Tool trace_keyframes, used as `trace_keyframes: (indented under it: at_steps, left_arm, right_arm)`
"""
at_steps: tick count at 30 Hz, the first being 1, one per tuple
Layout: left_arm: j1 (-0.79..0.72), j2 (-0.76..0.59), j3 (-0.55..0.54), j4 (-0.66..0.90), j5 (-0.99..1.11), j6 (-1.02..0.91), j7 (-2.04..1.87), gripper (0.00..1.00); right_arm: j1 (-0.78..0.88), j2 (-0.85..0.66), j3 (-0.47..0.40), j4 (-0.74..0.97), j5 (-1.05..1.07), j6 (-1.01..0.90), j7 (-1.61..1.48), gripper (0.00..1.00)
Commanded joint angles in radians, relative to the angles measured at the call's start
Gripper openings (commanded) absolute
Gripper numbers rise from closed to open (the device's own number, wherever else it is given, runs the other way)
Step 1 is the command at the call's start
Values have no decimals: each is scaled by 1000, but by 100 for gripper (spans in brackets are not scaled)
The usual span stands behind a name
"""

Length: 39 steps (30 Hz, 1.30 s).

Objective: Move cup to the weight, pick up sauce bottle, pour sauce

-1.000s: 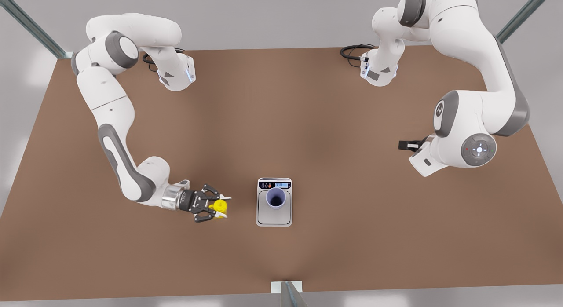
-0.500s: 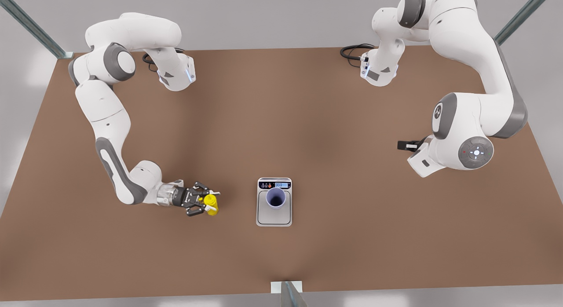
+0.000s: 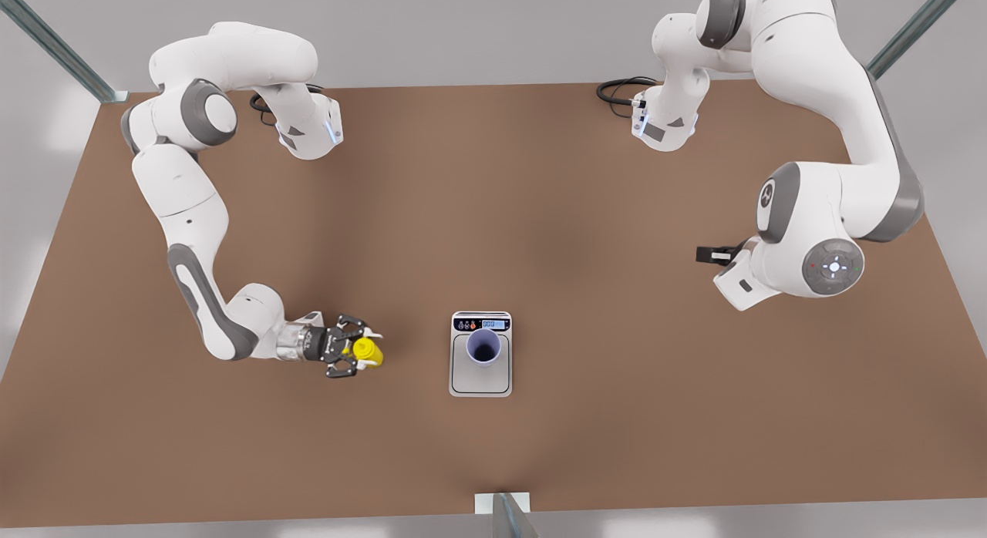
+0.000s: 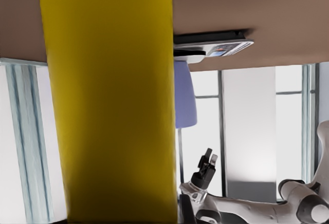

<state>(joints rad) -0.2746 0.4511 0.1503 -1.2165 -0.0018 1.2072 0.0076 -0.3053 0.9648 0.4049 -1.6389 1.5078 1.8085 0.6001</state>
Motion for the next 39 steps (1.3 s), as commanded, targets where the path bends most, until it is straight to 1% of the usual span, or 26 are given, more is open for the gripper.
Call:
trace_keyframes:
  at_steps: [1, 16, 21, 23, 28, 31, 34, 35, 37, 38, 39]
  left_arm:
    - [0, 0, 0, 0, 0, 2, 0, 100]
    - [0, 0, 0, 0, 2, -2, 0, 100]
    - [0, 0, 0, 2, 2, 0, 0, 100]
    - [0, 1, 0, 2, 2, -2, 0, 100]
    - [0, 1, 0, 2, 2, 3, 0, 100]
    - [0, 1, 0, 3, 2, 0, 0, 100]
    - [-2, 0, 0, 5, 2, -2, -1, 100]
    - [-2, 0, 0, 5, 2, -2, -1, 100]
    - [-2, 1, 0, 5, 3, 2, -1, 100]
    - [-2, 1, 0, 5, 3, 2, -1, 100]
    - [-2, -2, 0, 8, 2, -2, 0, 100]
  right_arm:
    - [0, 0, 0, -1, 0, 0, -6, 100]
    - [-2, 2, 0, -1, -3, -1, -28, 100]
    - [-28, -9, -24, 2, -43, -3, -20, 100]
    - [-29, -9, -40, 2, -55, -37, -25, 100]
    - [-37, -11, -40, -2, -77, -75, -28, 100]
    - [-38, -15, -81, 4, -121, -95, -23, 100]
    - [-40, -23, -100, 13, -193, -95, -17, 100]
    - [-51, -37, -118, 33, -259, -97, 7, 100]
    - [-51, -106, -204, 108, -446, -192, 17, 100]
    - [-28, -306, -250, 132, -756, -219, 3, 100]
    - [69, -455, -297, 238, -1075, -294, -63, 100]
